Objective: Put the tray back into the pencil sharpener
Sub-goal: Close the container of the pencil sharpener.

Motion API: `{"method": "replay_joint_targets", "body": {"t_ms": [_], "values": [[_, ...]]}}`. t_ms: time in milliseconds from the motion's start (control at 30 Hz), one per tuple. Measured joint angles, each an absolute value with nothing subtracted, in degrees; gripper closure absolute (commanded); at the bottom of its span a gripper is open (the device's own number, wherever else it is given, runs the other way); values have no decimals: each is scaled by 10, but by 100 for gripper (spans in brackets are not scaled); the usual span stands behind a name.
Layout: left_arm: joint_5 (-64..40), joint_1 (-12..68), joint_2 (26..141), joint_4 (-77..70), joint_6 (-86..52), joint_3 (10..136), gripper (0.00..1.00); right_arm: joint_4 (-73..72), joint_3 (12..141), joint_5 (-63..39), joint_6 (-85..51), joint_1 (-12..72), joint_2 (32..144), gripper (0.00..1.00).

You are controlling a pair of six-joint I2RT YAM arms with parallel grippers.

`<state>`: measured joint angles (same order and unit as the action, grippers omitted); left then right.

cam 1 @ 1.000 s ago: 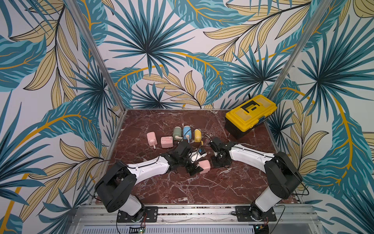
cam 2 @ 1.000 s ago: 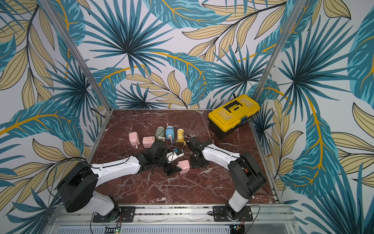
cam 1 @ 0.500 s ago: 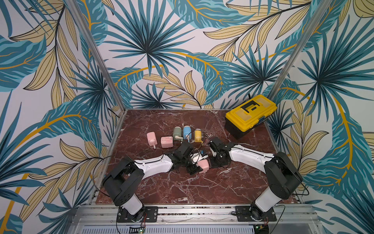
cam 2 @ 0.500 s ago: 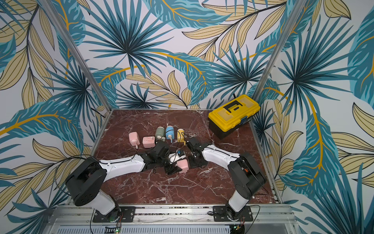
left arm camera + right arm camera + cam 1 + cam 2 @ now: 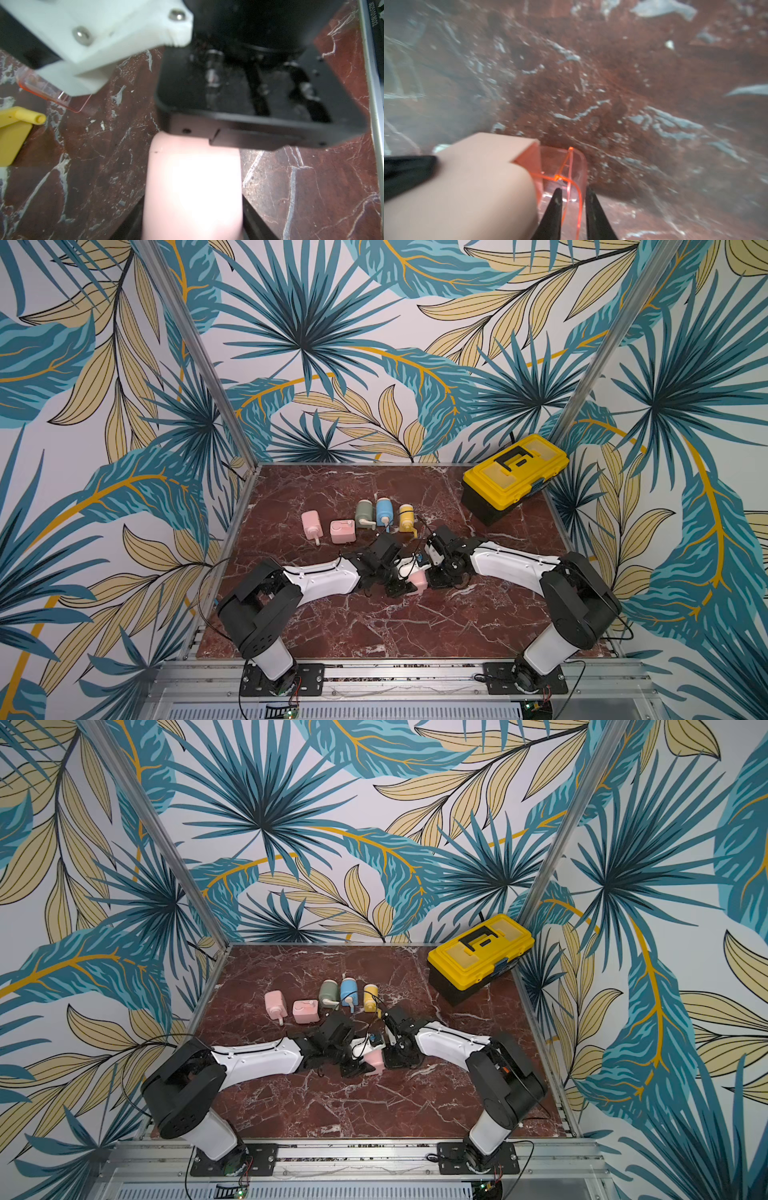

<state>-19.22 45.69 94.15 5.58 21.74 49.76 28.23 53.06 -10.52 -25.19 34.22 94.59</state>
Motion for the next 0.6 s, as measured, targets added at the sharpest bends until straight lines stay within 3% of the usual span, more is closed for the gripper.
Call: {"method": "replay_joint_targets", "body": {"t_ms": [333,600], "values": [[-189,460,941,56,230,498,49,231,467,-173,-300,288,853,66],[-187,461,941,55,232,498,50,208,421,-150,-339,262,825,82]]}}
